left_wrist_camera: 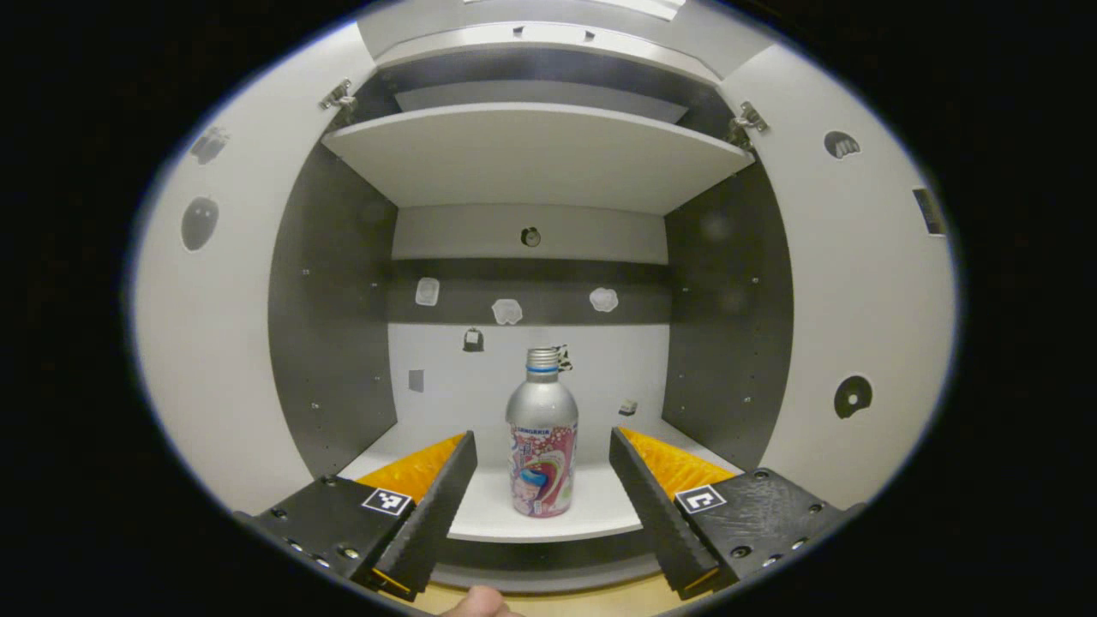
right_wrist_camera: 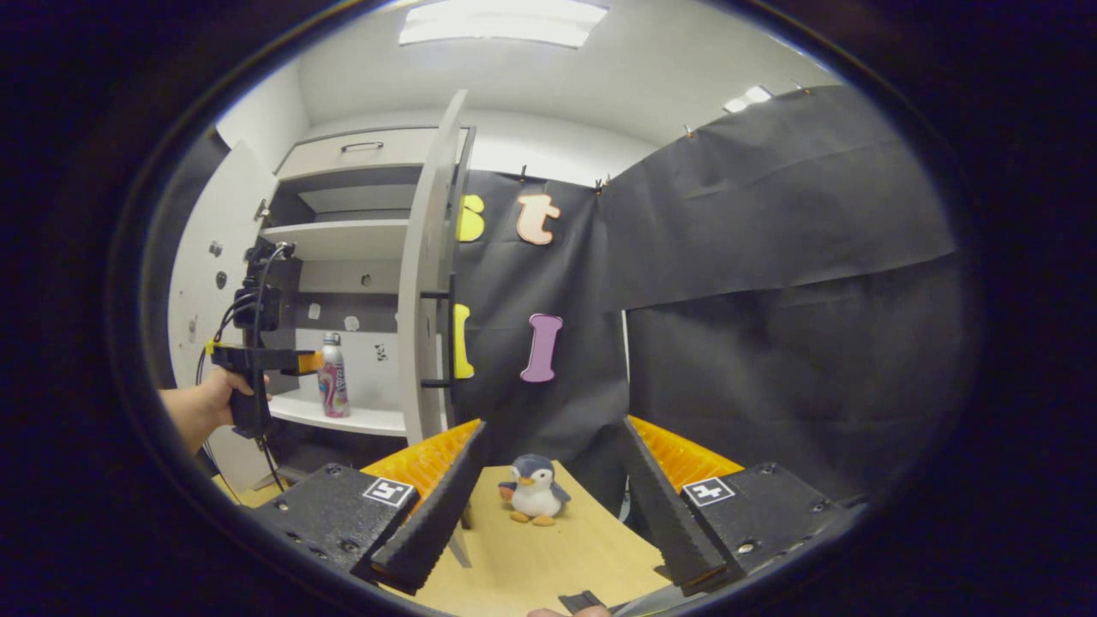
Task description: Grasp the bottle in the cabinet with the left hand and place it on the coaster, then close the right door with the right hand and the left door with the left hand.
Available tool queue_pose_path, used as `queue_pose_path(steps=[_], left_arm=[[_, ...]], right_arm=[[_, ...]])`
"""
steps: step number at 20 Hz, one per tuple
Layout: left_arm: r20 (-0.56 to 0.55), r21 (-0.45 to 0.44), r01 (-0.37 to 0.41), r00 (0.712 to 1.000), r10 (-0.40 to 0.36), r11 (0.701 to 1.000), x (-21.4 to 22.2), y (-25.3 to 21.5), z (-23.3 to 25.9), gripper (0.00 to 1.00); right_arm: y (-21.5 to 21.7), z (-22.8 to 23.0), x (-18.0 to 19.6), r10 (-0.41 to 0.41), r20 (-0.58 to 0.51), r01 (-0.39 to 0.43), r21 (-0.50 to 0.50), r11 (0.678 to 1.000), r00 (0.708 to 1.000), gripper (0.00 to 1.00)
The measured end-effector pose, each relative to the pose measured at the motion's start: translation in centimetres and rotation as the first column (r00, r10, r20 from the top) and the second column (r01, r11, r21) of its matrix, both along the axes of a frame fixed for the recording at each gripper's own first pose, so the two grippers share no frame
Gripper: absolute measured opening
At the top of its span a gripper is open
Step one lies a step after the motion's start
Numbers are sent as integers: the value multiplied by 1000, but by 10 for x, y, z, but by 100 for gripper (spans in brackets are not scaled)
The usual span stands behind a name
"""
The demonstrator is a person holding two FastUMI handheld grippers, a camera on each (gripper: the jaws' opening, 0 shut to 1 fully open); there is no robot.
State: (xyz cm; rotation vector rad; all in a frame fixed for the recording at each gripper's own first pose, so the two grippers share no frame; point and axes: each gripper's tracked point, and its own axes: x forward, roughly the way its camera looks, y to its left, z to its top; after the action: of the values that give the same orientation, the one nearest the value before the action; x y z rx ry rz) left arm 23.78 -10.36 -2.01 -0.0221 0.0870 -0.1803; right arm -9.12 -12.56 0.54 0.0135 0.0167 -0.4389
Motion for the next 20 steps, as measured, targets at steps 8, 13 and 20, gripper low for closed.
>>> queue_pose_path(steps=[8, 13, 20], left_arm=[[-20, 68, -11, 1000, 12, 998, 63, -8, -29, 96], [-18, 94, 0, 1000, 1, 996, 85, -13, -38, 96], [-41, 67, 43, 998, -40, 997, 88, -27, -44, 81]], right_arm=[[-6, -4, -4, -62, -16, 62, -10, 998, 998, 99], [-9, -6, -8, -101, -18, 101, -10, 995, 995, 100], [-8, -15, -10, -126, -53, 125, -7, 992, 991, 99]])
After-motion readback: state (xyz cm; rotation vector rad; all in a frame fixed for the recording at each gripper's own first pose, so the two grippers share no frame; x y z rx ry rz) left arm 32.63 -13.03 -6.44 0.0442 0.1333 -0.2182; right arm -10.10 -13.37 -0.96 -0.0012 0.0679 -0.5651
